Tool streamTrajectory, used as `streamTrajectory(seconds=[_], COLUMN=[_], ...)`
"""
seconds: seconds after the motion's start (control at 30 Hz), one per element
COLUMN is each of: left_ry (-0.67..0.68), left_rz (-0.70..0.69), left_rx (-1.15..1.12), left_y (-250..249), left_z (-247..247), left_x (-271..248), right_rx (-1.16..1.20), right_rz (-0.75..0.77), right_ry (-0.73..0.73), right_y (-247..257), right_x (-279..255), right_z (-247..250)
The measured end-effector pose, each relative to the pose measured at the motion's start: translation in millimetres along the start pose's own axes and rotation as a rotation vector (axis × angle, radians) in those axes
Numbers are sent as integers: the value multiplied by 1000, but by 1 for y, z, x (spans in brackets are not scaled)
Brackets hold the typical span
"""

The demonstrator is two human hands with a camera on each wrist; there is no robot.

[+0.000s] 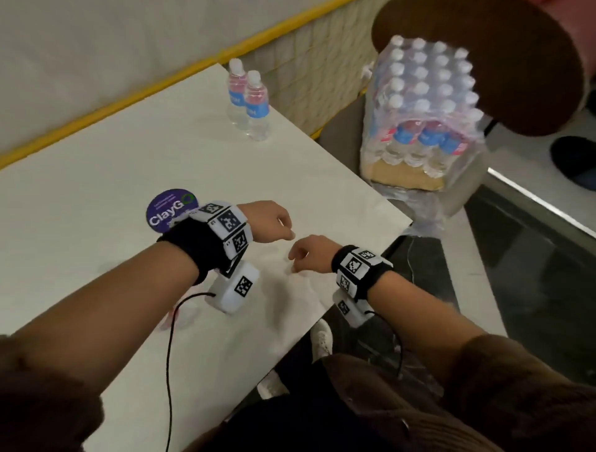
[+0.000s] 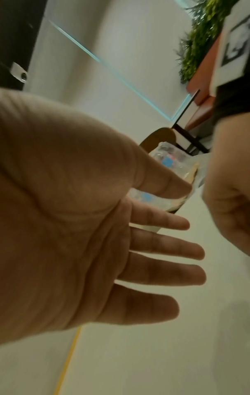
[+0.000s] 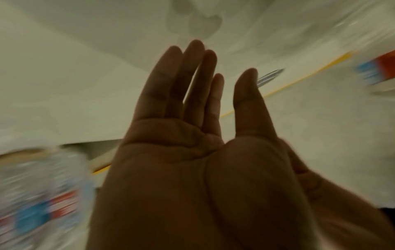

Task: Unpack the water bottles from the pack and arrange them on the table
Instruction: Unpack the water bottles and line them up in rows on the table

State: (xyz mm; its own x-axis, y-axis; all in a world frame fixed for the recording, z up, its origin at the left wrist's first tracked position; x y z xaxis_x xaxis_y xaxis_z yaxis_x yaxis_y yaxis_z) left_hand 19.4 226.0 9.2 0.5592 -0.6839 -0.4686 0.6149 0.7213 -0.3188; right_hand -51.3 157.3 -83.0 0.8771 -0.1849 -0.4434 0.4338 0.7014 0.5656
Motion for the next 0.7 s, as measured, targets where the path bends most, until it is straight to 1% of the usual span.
streamTrajectory(seconds=[0.07,0.13,0.23,0.33,0.4,0.5,0.57,0.63,0.7], left_ry=[44,42,-17,-89,-150,-240,-293,-316,-301], left_rz=[-39,-55,-69,-59,-55,-66,-113,-154,-154], left_rx=[8,-11,-96,-215,-298,-382,-420,-438,-441], left_y=[-33,-63,-103,-135,-154,-177,-191,-200,-201], left_z=[-17,-27,-30,-23,-14,4,17,26,27], left_x=[26,55,100,140,163,189,198,206,214], right_rx=[-7,39,168,266,352,468,551,585,613], right_rz=[-96,-194,-318,-380,-393,-318,-264,-229,-205], right_ry=[-74,-152,-298,-491,-625,-800,-898,-942,-915], right_y=[-45,-90,-147,-182,-194,-198,-197,-192,-185], right_x=[2,5,12,17,19,30,39,46,55], right_z=[32,64,110,155,184,223,245,260,268])
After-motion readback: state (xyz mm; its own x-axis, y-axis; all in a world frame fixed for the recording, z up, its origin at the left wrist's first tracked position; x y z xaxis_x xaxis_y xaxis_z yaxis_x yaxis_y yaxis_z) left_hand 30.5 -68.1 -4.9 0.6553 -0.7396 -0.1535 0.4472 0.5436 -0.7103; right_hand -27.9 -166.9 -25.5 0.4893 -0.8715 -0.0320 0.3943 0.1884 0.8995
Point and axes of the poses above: each hand's wrist, its own x-axis towards the middle knuckle, its own z-axis out of the back of the hand, y = z × x, the point moved 7 cm from there along x, towards the middle knuckle, and after that the axes turned 13 degrees about -y, right-handed, at the moved point
